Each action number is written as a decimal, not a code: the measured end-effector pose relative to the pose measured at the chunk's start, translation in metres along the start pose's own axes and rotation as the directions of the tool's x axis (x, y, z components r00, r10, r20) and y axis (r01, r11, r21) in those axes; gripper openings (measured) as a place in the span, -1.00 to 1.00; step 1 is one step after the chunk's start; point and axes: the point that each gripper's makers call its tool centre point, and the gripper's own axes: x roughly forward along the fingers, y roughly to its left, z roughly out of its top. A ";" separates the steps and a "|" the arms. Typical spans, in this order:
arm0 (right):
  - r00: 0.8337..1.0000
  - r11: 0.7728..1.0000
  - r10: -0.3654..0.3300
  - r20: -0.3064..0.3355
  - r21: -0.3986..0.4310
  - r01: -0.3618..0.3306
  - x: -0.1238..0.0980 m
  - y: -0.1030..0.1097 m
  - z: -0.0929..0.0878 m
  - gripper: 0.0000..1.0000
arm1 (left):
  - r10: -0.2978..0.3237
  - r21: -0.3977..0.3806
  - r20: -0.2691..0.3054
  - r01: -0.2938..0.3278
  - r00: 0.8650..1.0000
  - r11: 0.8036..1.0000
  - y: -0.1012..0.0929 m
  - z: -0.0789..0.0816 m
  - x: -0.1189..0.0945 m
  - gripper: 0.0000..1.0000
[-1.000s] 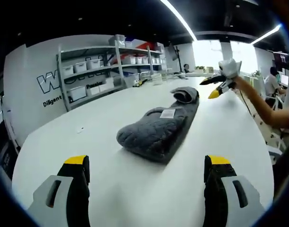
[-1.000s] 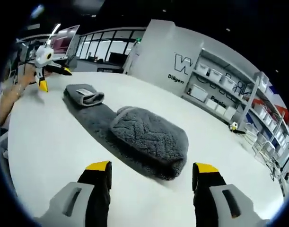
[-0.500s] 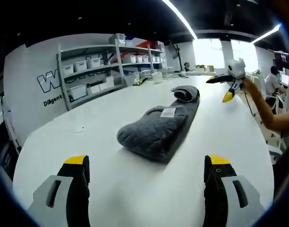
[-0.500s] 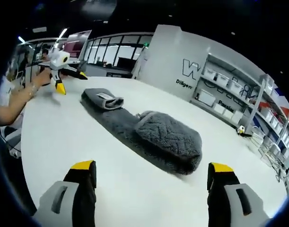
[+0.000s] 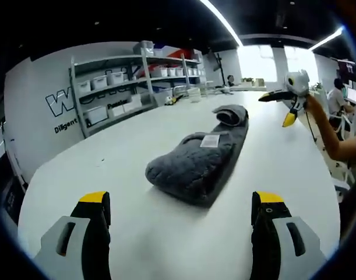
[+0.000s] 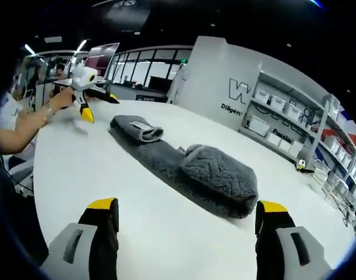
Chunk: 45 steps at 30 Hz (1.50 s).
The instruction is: Open the folded towel by lifting each exposed corner and separating the folded layers until the towel lies flat within the target outline without major curled edges
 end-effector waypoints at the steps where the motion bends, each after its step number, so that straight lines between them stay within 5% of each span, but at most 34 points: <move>1: 1.000 1.000 -0.003 0.004 0.003 0.003 -0.001 0.000 0.001 0.99 | 0.010 0.010 0.003 -0.010 1.000 1.000 0.000 0.003 0.000 0.99; 6: 1.000 1.000 0.000 0.024 -0.001 0.000 -0.005 0.004 0.008 0.98 | 0.088 0.061 -0.010 -0.087 0.996 0.994 -0.002 0.018 0.000 0.99; 15: 0.999 1.000 0.017 0.031 -0.013 -0.016 -0.007 0.010 0.011 0.98 | 0.044 0.116 -0.026 -0.040 0.999 0.992 -0.029 0.041 0.032 0.89; 22: 0.999 1.000 0.026 0.041 -0.011 -0.026 -0.008 0.013 0.013 0.97 | -0.029 0.099 0.039 0.025 0.999 0.995 -0.057 0.067 0.055 0.69; 31: 0.998 0.999 0.041 0.055 -0.013 -0.040 -0.008 0.017 0.015 0.96 | -0.044 0.157 0.028 0.039 0.999 0.987 -0.072 0.072 0.083 0.44; 35: 0.997 0.999 0.048 0.055 -0.014 -0.048 -0.008 0.020 0.014 0.95 | -0.026 0.186 0.018 0.022 1.000 0.982 -0.071 0.072 0.094 0.17; 41: 0.997 0.998 0.060 0.042 -0.019 -0.060 -0.006 0.022 0.010 0.94 | -0.033 0.210 -0.006 0.034 0.999 0.977 -0.078 0.067 0.106 0.11; 45: 0.997 0.997 0.070 0.041 -0.016 -0.069 -0.004 0.025 0.009 0.94 | -0.012 0.237 -0.009 0.014 1.000 0.971 -0.077 0.069 0.112 -0.14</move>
